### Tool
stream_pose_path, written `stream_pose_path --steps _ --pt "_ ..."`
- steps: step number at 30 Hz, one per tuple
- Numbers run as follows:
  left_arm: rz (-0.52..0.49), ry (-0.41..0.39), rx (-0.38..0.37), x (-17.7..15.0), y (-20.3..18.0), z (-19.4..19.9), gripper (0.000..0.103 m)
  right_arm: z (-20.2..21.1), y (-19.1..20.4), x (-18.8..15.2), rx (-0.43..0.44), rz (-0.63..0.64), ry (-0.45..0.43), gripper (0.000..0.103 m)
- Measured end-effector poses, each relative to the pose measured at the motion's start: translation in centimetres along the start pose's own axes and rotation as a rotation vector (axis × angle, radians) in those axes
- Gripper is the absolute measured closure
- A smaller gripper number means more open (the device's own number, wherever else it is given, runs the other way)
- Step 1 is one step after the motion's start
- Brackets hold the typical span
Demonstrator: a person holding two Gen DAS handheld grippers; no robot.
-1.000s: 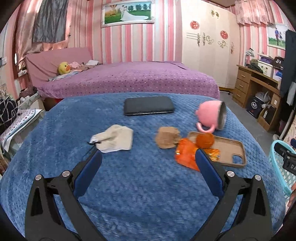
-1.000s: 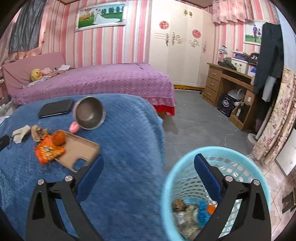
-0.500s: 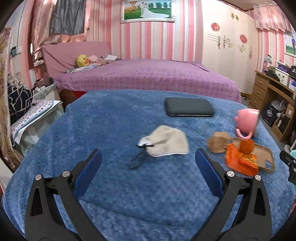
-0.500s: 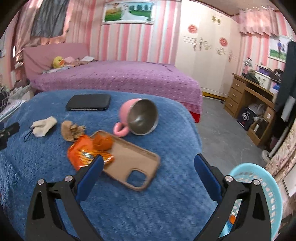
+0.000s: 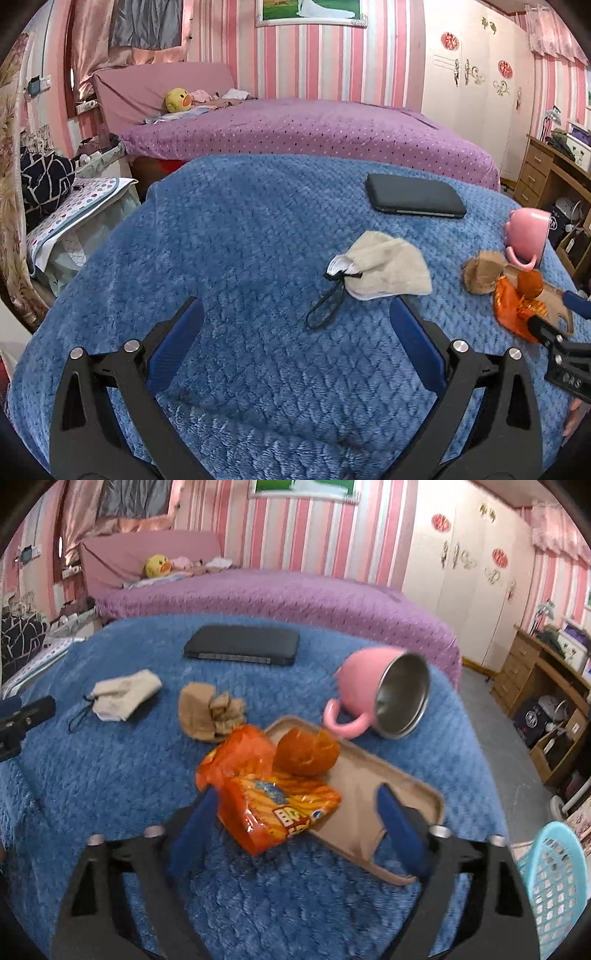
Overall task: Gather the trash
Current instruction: 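Grasp the orange snack bag with the right gripper while the left gripper grasps the white mask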
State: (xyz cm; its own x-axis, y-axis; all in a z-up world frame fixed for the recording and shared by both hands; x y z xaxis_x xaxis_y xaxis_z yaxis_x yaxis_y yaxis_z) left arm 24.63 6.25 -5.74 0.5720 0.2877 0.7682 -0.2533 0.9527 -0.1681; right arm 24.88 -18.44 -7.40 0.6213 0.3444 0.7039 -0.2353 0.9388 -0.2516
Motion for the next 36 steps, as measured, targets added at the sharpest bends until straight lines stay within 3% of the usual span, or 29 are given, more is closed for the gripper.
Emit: stream_pose_path --steps 2,8,11,17,20,24,27,29,31,36 --pt "-0.006 0.005 0.004 0.0 0.0 -0.2 0.006 -0.7 -0.2 -0.3 0.029 -0.017 0.026 0.036" --pt "-0.003 0.028 0.007 -0.2 -0.2 -0.8 0.006 -0.7 -0.9 -0.8 0.102 -0.053 0.001 0.07" --pt "-0.006 0.039 -0.001 -0.4 -0.7 -1.0 0.006 -0.3 -1.0 -0.8 0.108 -0.033 -0.023 0.08" --pt "-0.027 0.039 -0.031 0.1 -2.5 -1.8 0.006 1.0 -2.2 -1.2 0.082 -0.031 -0.065 0.085" --pt "0.004 0.081 -0.049 0.3 -3.0 -3.1 0.008 1.3 -2.9 -1.4 0.075 -0.028 -0.069 0.085" --pt "0.029 0.144 -0.076 0.2 -3.4 -4.9 0.023 1.4 -3.7 -1.7 0.068 -0.032 -0.067 0.085" --pt "0.048 0.16 -0.09 0.3 -3.6 -5.6 0.028 1.0 -4.1 -1.8 0.075 -0.042 -0.061 0.085" --pt "0.049 0.164 -0.101 0.4 -3.8 -5.8 0.038 0.9 -4.1 -1.9 0.081 -0.041 -0.056 0.085" --pt "0.033 0.19 -0.123 0.2 -4.2 -6.3 0.065 0.7 -4.2 -1.9 0.087 -0.038 -0.053 0.085" --pt "0.026 0.182 -0.13 0.1 -4.3 -6.1 0.086 0.8 -4.3 -2.1 0.092 -0.038 -0.061 0.085"
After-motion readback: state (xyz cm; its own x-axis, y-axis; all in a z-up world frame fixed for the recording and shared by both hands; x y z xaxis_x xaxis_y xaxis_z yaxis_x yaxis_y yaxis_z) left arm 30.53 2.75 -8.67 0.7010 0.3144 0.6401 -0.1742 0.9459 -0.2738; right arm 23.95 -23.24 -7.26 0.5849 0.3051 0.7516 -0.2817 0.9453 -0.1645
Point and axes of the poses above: each gripper's, at about its wrist camera, not at the fingertips, and z roughly against the way its jaws point, y to its left, x to its top, the point moved 4 cm from there along -z, roughly the way its jaws point, and after that the axes turned 13 degrees about z, right-handed, at the moved point
